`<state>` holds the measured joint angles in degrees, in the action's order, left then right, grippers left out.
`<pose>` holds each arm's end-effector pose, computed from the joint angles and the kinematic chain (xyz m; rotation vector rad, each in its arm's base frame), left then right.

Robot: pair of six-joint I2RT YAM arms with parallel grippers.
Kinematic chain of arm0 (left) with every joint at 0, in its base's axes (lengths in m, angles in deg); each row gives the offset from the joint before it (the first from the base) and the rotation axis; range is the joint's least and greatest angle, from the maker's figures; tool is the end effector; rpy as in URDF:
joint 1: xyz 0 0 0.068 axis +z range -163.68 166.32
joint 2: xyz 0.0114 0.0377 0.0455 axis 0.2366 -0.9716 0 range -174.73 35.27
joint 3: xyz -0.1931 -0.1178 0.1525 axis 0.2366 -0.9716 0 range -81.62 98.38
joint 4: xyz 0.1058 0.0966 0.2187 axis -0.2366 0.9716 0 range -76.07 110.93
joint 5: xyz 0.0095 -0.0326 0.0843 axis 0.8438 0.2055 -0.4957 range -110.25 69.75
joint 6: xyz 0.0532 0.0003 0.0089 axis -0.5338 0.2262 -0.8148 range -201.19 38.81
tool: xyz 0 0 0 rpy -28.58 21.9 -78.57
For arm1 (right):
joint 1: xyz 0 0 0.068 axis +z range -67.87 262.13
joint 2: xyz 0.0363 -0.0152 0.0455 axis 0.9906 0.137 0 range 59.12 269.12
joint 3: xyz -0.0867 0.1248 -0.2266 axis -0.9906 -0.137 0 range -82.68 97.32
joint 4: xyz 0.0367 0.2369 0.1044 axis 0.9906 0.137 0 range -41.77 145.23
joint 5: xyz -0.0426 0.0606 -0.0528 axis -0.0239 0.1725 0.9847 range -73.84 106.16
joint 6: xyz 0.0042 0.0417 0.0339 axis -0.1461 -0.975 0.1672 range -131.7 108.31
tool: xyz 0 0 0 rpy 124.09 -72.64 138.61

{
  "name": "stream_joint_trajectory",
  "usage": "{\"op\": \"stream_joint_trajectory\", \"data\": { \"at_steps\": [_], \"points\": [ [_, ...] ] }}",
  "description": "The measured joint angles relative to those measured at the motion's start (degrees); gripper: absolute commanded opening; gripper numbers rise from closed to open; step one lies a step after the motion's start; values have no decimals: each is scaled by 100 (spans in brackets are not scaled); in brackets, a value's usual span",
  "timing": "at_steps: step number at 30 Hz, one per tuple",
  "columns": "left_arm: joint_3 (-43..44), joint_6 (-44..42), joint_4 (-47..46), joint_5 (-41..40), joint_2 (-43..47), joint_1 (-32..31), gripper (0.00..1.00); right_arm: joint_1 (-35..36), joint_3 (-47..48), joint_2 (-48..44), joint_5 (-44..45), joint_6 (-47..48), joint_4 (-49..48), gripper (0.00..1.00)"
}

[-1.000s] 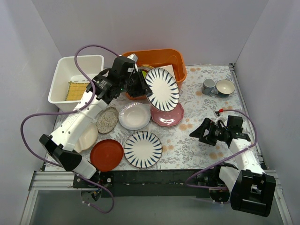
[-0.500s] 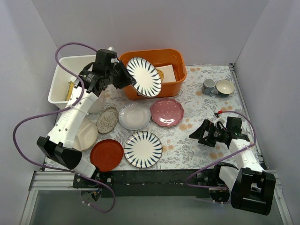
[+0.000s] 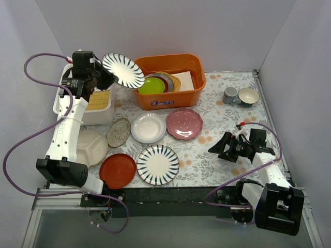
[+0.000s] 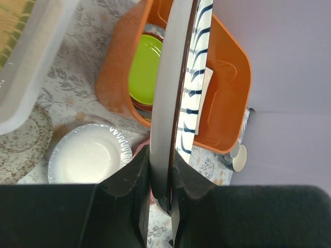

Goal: Place the plates into the plastic bin on the countertop
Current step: Place the plate in the plastic bin.

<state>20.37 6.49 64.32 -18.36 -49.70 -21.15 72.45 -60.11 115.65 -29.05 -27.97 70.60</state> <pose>0.3023 -0.0407 0.4453 -1.4825 1.7922 -0.9509 0.1680 -0.0030 0.1641 0.2453 2.4177 1.0443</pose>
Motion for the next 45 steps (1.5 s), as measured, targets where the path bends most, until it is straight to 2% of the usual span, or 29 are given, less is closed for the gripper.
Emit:
{"op": "stream_joint_trajectory", "data": {
  "at_steps": [24,45],
  "points": [
    [-433,201,-280,-138,107,1923,0,0,-74,90,-44,2,-2,96],
    [-968,627,-417,-501,-498,2122,0,0,-74,160,-151,20,-4,95]
  ]
}}
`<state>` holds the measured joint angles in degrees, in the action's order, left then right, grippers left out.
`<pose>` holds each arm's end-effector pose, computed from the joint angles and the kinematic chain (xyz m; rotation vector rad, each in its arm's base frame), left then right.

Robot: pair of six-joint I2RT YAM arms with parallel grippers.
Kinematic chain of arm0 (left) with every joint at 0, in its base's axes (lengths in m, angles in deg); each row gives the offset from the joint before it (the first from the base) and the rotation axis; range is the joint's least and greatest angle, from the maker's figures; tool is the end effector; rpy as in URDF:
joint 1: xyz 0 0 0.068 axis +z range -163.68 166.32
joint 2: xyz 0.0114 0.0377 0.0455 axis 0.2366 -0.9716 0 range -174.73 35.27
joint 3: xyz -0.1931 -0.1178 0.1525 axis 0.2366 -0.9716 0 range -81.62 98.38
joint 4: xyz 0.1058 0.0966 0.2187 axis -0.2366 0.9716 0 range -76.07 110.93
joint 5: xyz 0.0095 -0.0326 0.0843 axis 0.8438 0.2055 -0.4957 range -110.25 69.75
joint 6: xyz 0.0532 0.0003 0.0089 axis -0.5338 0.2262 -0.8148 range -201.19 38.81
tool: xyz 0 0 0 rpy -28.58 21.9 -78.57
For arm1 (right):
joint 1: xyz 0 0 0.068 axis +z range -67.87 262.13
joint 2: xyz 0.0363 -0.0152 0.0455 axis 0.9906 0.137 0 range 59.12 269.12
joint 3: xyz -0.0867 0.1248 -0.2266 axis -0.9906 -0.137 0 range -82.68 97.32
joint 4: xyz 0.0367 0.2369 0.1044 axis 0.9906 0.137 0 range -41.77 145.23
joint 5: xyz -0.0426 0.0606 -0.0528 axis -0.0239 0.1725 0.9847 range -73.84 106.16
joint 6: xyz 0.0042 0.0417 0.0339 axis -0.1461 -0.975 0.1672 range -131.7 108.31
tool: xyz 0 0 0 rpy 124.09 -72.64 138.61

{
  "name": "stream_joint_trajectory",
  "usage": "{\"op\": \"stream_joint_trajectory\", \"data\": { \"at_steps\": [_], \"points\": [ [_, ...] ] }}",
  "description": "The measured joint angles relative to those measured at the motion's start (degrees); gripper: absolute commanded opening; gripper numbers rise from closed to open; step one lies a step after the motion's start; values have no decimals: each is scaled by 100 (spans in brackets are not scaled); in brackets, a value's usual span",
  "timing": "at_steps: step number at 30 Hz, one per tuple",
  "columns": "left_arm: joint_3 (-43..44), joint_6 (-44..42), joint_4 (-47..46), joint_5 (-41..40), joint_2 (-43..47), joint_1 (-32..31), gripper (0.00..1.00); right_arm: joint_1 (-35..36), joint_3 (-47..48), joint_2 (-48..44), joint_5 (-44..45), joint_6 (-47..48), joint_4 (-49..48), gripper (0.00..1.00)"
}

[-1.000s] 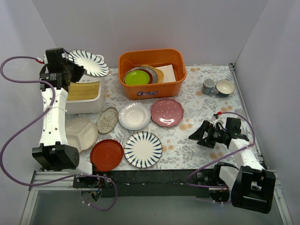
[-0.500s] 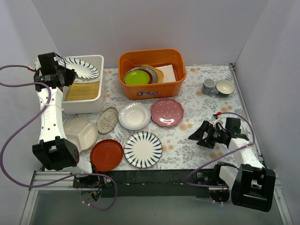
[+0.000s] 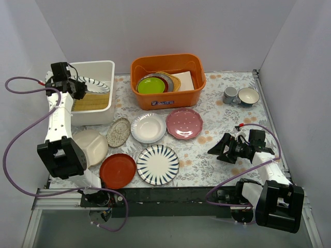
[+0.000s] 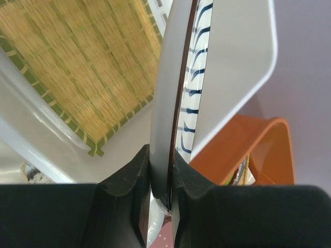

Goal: Place the plates into the plastic bin on the countertop
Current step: Place the plate in the plastic bin.

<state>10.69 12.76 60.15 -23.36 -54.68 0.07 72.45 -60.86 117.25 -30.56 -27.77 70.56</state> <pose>0.3308 0.0831 0.3717 -1.9726 1.4062 -0.6142 0.1669 -0.0022 0.1569 0.2549 2.4408 1.0889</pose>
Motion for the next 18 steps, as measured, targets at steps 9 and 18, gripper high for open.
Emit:
{"op": "stream_joint_trajectory", "data": {
  "at_steps": [9,18],
  "points": [
    [-201,35,-170,-96,-634,4,0,0,0,33,-24,4,-2,95],
    [-282,-61,-389,-85,-798,4,0,0,0,59,-46,22,-2,95]
  ]
}}
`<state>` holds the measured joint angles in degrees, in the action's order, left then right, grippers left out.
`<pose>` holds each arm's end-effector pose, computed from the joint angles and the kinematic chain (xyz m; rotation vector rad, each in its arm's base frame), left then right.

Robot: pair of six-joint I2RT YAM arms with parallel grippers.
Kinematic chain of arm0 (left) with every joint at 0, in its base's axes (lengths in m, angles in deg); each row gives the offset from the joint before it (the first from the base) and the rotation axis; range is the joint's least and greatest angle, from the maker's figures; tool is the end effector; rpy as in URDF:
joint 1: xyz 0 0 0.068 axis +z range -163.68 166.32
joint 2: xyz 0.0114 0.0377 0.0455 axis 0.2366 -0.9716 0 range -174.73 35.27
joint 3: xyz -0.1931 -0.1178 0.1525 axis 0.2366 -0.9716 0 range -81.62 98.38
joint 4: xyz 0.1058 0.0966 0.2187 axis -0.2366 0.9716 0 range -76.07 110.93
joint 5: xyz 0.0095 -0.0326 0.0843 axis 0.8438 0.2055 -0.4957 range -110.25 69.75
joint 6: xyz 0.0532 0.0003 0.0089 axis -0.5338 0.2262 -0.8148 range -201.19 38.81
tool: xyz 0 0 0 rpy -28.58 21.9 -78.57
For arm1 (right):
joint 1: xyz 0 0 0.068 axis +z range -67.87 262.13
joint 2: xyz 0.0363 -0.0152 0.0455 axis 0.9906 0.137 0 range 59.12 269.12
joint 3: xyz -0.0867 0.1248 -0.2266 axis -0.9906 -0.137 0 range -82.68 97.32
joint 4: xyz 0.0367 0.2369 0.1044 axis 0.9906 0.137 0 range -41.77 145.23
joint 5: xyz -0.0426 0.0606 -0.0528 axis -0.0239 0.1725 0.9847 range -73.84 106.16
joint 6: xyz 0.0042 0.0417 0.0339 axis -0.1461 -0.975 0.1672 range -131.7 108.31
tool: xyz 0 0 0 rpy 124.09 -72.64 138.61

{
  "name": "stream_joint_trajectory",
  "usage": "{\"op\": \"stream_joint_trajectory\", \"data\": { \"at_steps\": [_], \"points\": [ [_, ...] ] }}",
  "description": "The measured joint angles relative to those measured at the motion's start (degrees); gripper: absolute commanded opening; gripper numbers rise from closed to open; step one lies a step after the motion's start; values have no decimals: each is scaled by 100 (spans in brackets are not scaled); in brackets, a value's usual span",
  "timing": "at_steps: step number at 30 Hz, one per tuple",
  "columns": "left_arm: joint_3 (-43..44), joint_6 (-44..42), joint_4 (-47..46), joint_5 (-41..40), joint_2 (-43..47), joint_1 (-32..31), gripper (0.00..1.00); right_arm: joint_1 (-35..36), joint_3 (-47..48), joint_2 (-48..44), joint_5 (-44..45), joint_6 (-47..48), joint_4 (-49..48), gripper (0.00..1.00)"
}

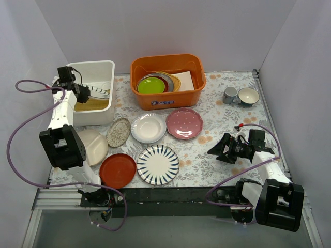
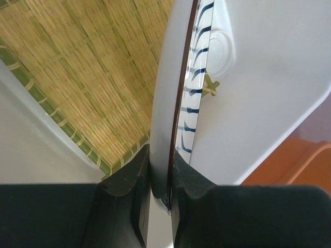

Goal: Place the plates into the plastic bin on the countertop
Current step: Place the plate in the plastic bin.

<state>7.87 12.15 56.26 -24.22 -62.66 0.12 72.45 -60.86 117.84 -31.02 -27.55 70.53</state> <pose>0.3653 0.0924 0.3136 -2.0507 1.4747 -0.5085 0.1673 -0.0021 0.1556 0.2530 2.4453 1.1006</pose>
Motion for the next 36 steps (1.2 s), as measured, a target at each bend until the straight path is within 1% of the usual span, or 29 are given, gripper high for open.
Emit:
{"op": "stream_joint_trajectory", "data": {
  "at_steps": [7,15,16,20,22,25,26,32,35,36],
  "points": [
    [-280,-98,-225,35,-267,31,0,0,-2,52,-20,26,-2,95],
    [-280,-144,-448,153,-391,66,1,4,-4,76,-63,70,-2,95],
    [-280,-146,-446,153,-389,66,4,4,-4,81,-63,72,-2,95],
    [-280,-155,-374,157,-389,68,11,4,-13,125,-66,83,-15,95],
    [-280,-166,-323,162,-389,70,13,7,-15,149,-72,85,-20,95],
    [-328,-195,-304,177,-378,72,21,7,-20,155,-83,85,-22,94],
    [-387,-212,-297,177,-356,72,26,7,-20,155,-87,85,-22,94],
    [-717,-236,-157,216,-282,70,30,15,-20,155,-101,85,-22,95],
    [-903,-240,-195,245,-127,66,39,33,-20,155,-101,85,-24,95],
    [-970,-232,-195,251,-70,63,45,35,-20,155,-101,85,-24,94]
  ]
}}
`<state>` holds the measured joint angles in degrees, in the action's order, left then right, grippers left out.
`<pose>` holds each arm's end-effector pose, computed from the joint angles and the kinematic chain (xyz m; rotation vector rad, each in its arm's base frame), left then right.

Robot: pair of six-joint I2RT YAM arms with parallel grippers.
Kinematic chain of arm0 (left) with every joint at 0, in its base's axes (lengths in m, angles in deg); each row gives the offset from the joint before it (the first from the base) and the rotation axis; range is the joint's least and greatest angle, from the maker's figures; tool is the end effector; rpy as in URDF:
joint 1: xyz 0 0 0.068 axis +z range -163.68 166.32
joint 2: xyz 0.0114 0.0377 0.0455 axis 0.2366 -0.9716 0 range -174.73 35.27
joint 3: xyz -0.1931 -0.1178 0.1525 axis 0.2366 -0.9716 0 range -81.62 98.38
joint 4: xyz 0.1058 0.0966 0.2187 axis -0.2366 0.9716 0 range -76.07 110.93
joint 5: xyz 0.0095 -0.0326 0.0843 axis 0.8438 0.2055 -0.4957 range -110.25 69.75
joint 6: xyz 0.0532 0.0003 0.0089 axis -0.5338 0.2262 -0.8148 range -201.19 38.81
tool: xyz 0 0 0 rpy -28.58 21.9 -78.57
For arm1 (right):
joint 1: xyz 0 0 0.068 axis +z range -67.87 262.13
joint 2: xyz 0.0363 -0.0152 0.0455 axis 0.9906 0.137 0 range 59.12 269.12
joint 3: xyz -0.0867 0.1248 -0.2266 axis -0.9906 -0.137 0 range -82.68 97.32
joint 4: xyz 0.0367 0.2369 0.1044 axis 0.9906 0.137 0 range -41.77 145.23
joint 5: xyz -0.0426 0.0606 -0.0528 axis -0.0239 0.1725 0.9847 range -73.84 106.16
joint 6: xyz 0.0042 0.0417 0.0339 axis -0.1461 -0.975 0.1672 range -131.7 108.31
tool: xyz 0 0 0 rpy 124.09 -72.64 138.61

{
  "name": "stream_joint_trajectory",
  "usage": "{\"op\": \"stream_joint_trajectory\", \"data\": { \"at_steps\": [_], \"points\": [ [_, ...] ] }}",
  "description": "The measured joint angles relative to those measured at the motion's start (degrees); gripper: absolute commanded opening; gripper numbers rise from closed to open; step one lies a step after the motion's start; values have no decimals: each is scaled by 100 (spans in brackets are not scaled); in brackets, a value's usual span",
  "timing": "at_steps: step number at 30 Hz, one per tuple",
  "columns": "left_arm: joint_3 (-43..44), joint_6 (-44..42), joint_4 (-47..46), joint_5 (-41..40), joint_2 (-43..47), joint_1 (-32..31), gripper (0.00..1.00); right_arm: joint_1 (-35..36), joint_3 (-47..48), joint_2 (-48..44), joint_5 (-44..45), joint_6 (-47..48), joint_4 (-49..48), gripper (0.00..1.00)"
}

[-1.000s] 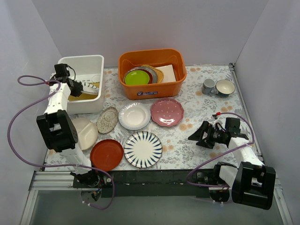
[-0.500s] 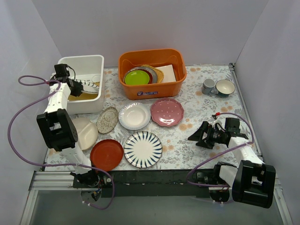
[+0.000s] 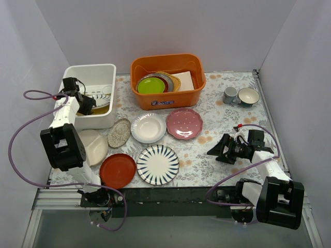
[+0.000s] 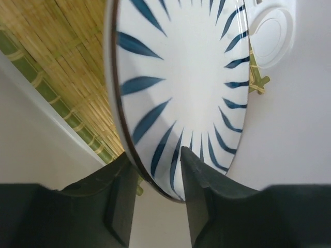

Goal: Place the plates into the plastic bin on the countertop
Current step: Place the plate in the plastic bin.

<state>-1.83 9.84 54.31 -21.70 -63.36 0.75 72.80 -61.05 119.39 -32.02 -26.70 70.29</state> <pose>0.3551 0.0924 0.2581 -2.1322 1.6107 -0.4293 0.1679 -0.0007 0.1513 0.2368 2.4597 1.1279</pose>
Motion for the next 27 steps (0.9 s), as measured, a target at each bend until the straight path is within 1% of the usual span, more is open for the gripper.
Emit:
{"op": "stream_joint_trajectory", "data": {
  "at_steps": [3,4,6,7,10,14,19,23,26,27],
  "points": [
    [-90,-11,105,39,92,-4,52,9,0,0,0,0,2,94],
    [-94,-13,120,59,92,-4,56,9,0,0,0,0,0,95],
    [-96,-11,101,90,92,-9,59,9,0,0,-2,2,0,94],
    [-96,-17,87,96,92,-17,64,9,0,0,-2,2,0,94],
    [-96,-42,83,120,90,-17,70,20,0,0,0,0,0,94],
    [63,-127,227,146,59,-17,72,39,0,-2,-2,0,0,94],
    [686,-258,527,188,-129,9,75,42,0,-2,-2,0,0,94],
    [986,-299,610,350,-168,9,78,46,0,-2,-2,0,0,94],
    [1193,-313,632,544,-168,9,83,46,0,-2,-2,0,0,95],
    [1257,-317,632,599,-168,9,87,46,0,-2,-2,0,0,95]
  ]
}}
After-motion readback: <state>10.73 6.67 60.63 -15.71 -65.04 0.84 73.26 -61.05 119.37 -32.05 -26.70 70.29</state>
